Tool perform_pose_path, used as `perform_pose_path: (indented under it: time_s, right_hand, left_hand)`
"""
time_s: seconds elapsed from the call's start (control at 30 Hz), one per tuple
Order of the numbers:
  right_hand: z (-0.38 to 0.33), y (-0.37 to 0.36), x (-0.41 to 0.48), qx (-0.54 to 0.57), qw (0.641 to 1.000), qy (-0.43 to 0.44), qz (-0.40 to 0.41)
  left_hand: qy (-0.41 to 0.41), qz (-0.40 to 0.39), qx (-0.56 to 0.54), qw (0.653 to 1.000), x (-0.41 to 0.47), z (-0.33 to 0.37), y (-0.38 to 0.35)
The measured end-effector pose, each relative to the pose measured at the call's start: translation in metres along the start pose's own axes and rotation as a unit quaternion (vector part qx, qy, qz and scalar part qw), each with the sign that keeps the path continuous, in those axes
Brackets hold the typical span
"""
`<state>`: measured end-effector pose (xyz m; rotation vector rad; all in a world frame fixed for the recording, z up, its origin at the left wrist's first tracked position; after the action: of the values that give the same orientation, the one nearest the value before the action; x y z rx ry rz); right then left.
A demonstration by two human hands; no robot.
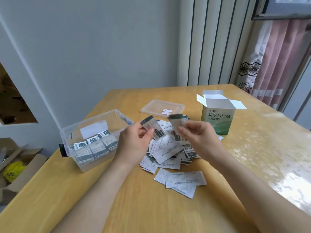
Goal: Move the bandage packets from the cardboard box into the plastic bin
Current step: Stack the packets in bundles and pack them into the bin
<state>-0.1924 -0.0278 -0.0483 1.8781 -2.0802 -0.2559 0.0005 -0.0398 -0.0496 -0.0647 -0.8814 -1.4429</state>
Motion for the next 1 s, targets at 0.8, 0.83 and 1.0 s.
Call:
perform_pose_path:
  time_s: [0.8, 0.83, 1.0]
  right_hand:
    - [0.015, -0.01, 0.001, -0.283, 0.955, -0.091, -0.008]
    - [0.015, -0.009, 0.002, -0.28, 0.955, -0.094, -0.009]
    - [0.023, -0.004, 0.006, -0.189, 0.971, -0.142, -0.03]
  left_hand:
    - [-0.105, -0.199, 0.328, 0.918, -0.02, 0.026, -0.039]
    - [-0.119, -0.194, 0.331, 0.916, -0.02, 0.029, -0.038]
    - [-0.136, -0.165, 0.294, 0.932, -0.013, 0.029, -0.031]
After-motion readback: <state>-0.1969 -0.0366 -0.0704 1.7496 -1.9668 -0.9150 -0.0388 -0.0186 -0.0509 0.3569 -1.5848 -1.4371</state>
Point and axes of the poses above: each hand's wrist, its own x-axis towards the middle knuckle, its own y-axis out of the back of the hand, z = x × y, the point moved 6 cm from there along x, towards the middle knuckle, and after that the axes turned 14 degrees about -y, right-handed, at the moved point
